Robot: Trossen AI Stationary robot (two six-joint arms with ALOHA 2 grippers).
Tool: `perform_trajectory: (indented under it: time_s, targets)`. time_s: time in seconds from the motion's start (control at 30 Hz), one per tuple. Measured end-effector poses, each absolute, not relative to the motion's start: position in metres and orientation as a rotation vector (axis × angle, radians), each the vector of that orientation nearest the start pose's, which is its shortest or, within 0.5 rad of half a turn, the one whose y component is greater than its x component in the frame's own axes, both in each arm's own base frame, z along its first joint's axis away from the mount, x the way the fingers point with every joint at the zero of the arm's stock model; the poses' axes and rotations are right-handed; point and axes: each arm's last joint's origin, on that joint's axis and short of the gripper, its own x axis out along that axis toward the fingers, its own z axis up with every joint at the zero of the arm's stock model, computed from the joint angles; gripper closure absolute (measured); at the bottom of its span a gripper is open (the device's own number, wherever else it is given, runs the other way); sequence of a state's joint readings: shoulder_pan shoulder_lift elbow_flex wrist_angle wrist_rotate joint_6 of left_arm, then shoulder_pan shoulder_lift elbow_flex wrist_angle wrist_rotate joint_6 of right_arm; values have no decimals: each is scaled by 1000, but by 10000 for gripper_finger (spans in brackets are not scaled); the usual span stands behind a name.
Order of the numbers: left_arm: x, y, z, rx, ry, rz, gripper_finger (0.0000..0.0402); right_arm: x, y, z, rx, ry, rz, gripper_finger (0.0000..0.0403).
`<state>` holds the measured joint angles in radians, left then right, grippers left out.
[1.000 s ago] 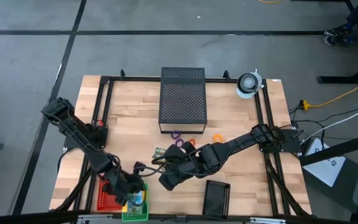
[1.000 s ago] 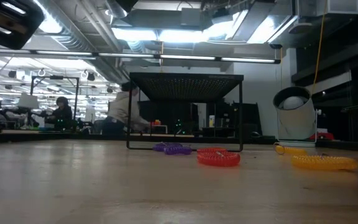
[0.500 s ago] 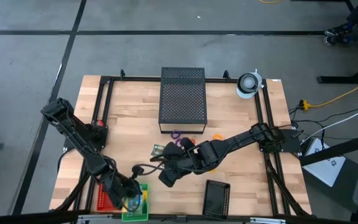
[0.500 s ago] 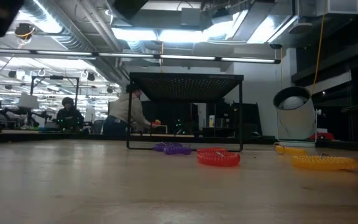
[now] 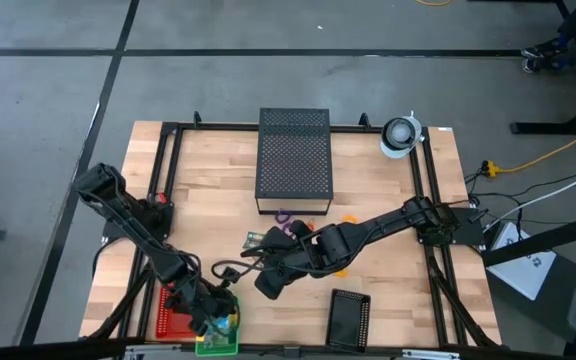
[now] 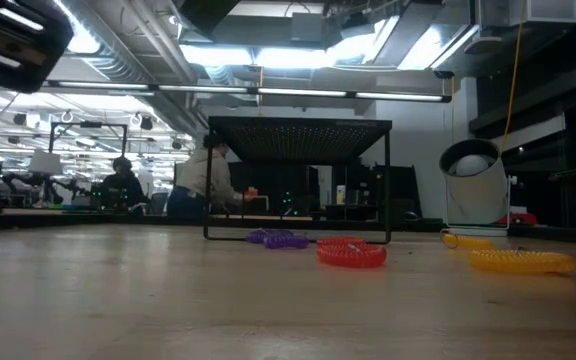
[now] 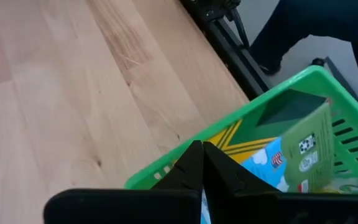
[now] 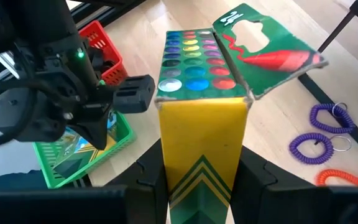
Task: Pick & Place Office Desk Supplies
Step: Put the crayon box into the green bin
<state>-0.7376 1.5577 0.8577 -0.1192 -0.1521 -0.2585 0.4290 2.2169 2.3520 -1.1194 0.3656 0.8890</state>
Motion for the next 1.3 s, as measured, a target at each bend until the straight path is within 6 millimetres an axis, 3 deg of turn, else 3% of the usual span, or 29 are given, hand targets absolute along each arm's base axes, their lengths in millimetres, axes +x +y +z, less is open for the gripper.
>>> perform_trajectory:
  time_s: [0.8, 1.13, 1.3]
  targets:
    - [199, -206, 198, 62, 944, -497, 398, 428, 185, 328, 449, 857, -326, 290]
    - [173, -206, 208, 26, 1035, -475, 398, 428, 185, 328, 452, 854, -325, 290]
    - [167, -211, 208, 17, 1038, -467, 398, 435, 190, 333, 516, 822, -224, 290]
